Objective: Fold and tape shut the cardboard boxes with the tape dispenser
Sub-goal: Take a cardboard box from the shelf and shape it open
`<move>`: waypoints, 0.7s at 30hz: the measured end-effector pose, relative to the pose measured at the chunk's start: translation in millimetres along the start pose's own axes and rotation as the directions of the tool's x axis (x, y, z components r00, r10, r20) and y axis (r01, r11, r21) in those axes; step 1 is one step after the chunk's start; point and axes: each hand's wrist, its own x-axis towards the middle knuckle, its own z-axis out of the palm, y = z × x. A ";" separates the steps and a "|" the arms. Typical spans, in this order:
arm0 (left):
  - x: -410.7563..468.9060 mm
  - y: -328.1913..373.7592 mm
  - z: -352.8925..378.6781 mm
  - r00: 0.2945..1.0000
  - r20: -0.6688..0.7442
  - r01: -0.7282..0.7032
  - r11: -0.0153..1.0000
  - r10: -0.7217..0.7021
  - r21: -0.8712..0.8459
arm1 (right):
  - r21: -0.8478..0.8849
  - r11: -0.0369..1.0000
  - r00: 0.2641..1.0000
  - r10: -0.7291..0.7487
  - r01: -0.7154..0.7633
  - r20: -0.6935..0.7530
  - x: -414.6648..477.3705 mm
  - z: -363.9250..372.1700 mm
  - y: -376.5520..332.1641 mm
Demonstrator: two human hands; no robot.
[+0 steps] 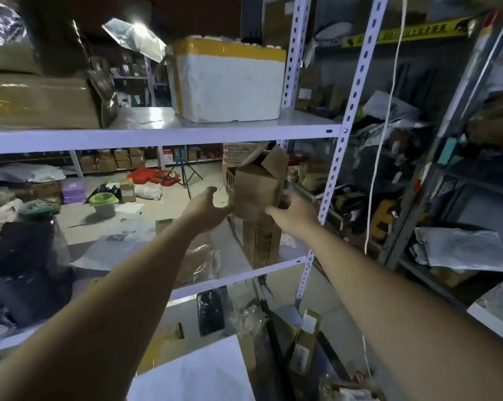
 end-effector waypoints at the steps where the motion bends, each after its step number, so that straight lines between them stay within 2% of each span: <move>1: 13.2 -3.7 4.4 1.000 0.007 0.020 0.997 -0.020 -0.072 | 0.050 0.999 1.000 0.008 -0.006 -0.020 8.9 6.7 -3.5; 3: 24.2 -2.0 12.6 0.996 0.078 0.058 0.972 -0.041 -0.227 | 0.151 0.988 0.999 0.045 -0.040 -0.030 15.2 11.8 -8.1; 7: 46.3 2.0 32.9 0.981 0.184 0.010 0.925 0.065 -0.381 | 0.298 0.954 0.993 0.073 -0.041 -0.094 32.4 24.6 -18.6; 10: 53.5 7.8 44.3 0.983 0.155 -0.023 0.914 0.094 -0.406 | 0.346 0.937 0.992 0.076 -0.036 -0.102 41.9 31.2 -17.9; 16: 43.9 11.0 50.4 0.991 0.056 -0.090 0.914 0.122 -0.397 | 0.312 0.950 0.980 0.061 0.002 -0.190 40.4 37.2 -12.2; 21: 35.9 9.4 45.7 0.993 0.024 -0.100 0.917 0.118 -0.386 | 0.321 0.947 0.982 0.036 0.027 -0.188 28.2 33.6 -17.4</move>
